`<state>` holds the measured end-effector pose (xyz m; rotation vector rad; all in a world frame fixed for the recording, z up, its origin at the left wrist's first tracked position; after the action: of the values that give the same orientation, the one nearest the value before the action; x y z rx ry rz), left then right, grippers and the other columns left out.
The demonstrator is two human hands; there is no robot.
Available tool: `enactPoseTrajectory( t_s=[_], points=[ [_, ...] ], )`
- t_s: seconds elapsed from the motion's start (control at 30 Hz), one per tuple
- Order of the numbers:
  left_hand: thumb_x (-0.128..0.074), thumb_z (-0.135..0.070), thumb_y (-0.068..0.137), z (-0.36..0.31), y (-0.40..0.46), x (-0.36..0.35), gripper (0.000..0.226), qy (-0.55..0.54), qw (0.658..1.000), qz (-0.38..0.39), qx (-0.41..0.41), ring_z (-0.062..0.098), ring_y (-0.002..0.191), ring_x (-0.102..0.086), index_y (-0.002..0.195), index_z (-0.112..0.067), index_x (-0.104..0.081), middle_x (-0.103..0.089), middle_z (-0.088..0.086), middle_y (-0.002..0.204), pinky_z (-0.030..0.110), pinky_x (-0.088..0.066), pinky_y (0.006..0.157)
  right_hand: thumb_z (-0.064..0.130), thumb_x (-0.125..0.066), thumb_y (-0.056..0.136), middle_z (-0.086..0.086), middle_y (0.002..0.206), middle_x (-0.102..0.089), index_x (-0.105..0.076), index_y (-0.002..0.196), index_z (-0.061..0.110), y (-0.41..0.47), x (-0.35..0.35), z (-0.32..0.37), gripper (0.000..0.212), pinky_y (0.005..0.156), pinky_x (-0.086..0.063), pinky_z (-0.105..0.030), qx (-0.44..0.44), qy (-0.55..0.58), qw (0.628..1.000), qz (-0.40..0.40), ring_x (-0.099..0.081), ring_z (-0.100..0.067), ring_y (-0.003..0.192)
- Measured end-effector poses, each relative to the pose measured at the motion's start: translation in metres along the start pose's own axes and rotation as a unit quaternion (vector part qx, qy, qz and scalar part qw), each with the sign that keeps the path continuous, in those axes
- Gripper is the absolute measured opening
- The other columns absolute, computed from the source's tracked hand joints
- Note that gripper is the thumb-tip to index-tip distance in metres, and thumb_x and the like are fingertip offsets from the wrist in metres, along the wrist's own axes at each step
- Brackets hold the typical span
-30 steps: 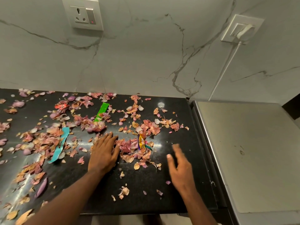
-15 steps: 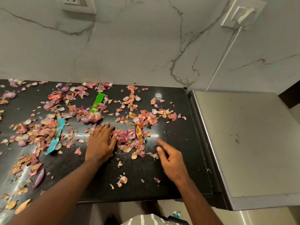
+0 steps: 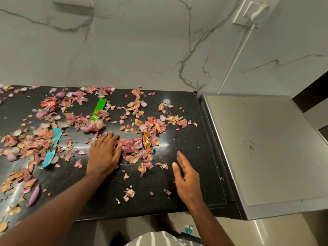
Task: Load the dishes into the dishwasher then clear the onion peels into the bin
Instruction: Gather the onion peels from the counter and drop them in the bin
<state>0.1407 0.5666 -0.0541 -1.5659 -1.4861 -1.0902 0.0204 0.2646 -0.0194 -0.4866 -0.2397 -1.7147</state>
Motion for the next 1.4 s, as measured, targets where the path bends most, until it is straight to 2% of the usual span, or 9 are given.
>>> enactPoseTrajectory(
  t_s=[0.17, 0.37, 0.5, 0.6, 0.67, 0.8, 0.9, 1.13, 1.4],
  points=[
    [-0.024, -0.059, 0.104, -0.003, 0.000, -0.002, 0.065, 0.004, 1.000, 0.004, 0.003, 0.020, 0.158, -0.021, 0.158, -0.026, -0.039, -0.031, 0.003, 0.168, 0.047, -0.014, 0.130, 0.059, -0.045, 0.102, -0.005, 0.174, -0.007, -0.014, 0.166, 0.021, -0.005, 0.032, -0.034, 0.081, 0.129, -0.013, -0.047, -0.082, -0.212, 0.965, -0.130, -0.002, -0.020, 0.160],
    [-0.030, -0.056, 0.108, -0.002, 0.001, -0.002, 0.060, 0.011, 1.000, 0.009, 0.009, 0.018, 0.158, -0.018, 0.159, -0.027, -0.037, -0.028, 0.001, 0.170, 0.044, -0.011, 0.130, 0.077, -0.005, 0.097, 0.003, 0.171, 0.022, 0.004, 0.164, 0.027, -0.017, -0.008, -0.030, 0.085, 0.126, 0.015, -0.037, -0.011, -0.312, 0.947, 0.077, 0.028, -0.010, 0.155],
    [-0.028, -0.056, 0.108, -0.001, 0.000, -0.002, 0.060, 0.008, 1.000, 0.014, 0.008, 0.017, 0.159, -0.017, 0.160, -0.027, -0.036, -0.026, 0.000, 0.170, 0.044, -0.011, 0.130, 0.059, -0.039, 0.103, 0.023, 0.165, -0.029, -0.044, 0.153, 0.043, -0.010, -0.015, 0.011, 0.052, 0.128, -0.017, -0.032, 0.032, -0.074, 0.989, 0.120, -0.013, 0.013, 0.152],
    [-0.028, -0.056, 0.108, -0.002, 0.000, -0.003, 0.060, 0.001, 1.000, 0.014, 0.012, 0.017, 0.159, -0.016, 0.160, -0.028, -0.036, -0.025, -0.001, 0.171, 0.044, -0.011, 0.130, 0.044, -0.051, 0.105, 0.016, 0.123, -0.071, -0.075, 0.116, 0.034, -0.011, 0.008, 0.032, 0.029, 0.104, -0.052, -0.033, 0.060, -0.015, 0.996, 0.071, -0.061, -0.001, 0.122],
    [-0.028, -0.057, 0.108, -0.002, 0.000, -0.002, 0.060, -0.001, 1.000, 0.014, 0.014, 0.017, 0.159, -0.017, 0.160, -0.029, -0.037, -0.026, -0.001, 0.170, 0.045, -0.012, 0.130, 0.047, -0.049, 0.102, 0.002, 0.096, -0.078, -0.081, 0.094, 0.020, -0.012, 0.025, 0.039, 0.043, 0.091, -0.058, -0.035, -0.028, 0.037, 0.981, 0.189, -0.072, -0.012, 0.095],
    [-0.029, -0.057, 0.108, 0.000, 0.000, -0.001, 0.058, -0.001, 1.000, 0.017, 0.018, 0.016, 0.158, -0.018, 0.159, -0.030, -0.036, -0.027, -0.002, 0.170, 0.046, -0.013, 0.130, 0.062, -0.047, 0.098, -0.012, 0.092, -0.079, -0.079, 0.098, 0.005, -0.018, 0.024, 0.029, 0.065, 0.081, -0.059, -0.035, -0.204, -0.036, 0.888, 0.411, -0.076, -0.024, 0.086],
    [-0.031, -0.056, 0.107, 0.000, 0.002, -0.001, 0.058, -0.005, 1.000, 0.015, 0.017, 0.016, 0.158, -0.019, 0.159, -0.032, -0.036, -0.027, -0.003, 0.170, 0.045, -0.012, 0.130, 0.058, -0.047, 0.102, -0.015, 0.094, -0.079, -0.074, 0.108, 0.008, -0.003, 0.003, 0.026, 0.058, 0.071, -0.061, -0.034, -0.217, -0.010, 0.911, 0.352, -0.078, -0.030, 0.084],
    [-0.029, -0.056, 0.106, -0.001, 0.000, 0.000, 0.057, -0.009, 1.000, 0.009, 0.021, 0.015, 0.157, -0.021, 0.157, -0.032, -0.038, -0.029, -0.003, 0.169, 0.046, -0.014, 0.130, 0.021, -0.061, 0.103, 0.018, 0.129, -0.070, -0.077, 0.119, 0.029, 0.026, -0.009, 0.055, 0.024, 0.104, -0.050, -0.023, 0.039, 0.074, 0.984, 0.154, -0.060, -0.001, 0.127],
    [-0.031, -0.062, 0.104, -0.001, 0.000, 0.002, 0.059, -0.037, 0.999, -0.010, 0.015, 0.013, 0.156, -0.022, 0.154, -0.033, -0.045, -0.032, -0.005, 0.168, 0.039, -0.006, 0.127, 0.032, -0.061, 0.104, -0.004, 0.116, -0.077, -0.078, 0.116, 0.018, -0.021, -0.044, 0.058, 0.025, 0.106, -0.054, -0.044, -0.054, -0.008, 0.854, 0.517, -0.071, -0.019, 0.114]
  ],
)
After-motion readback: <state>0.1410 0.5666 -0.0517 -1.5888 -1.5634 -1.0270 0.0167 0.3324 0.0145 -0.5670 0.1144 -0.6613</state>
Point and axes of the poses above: each hand's wrist, its own y-axis towards the middle knuckle, its own x-axis out of the back of the hand, z = x × y, the point moved 1 cm from there along y, towards the middle knuckle
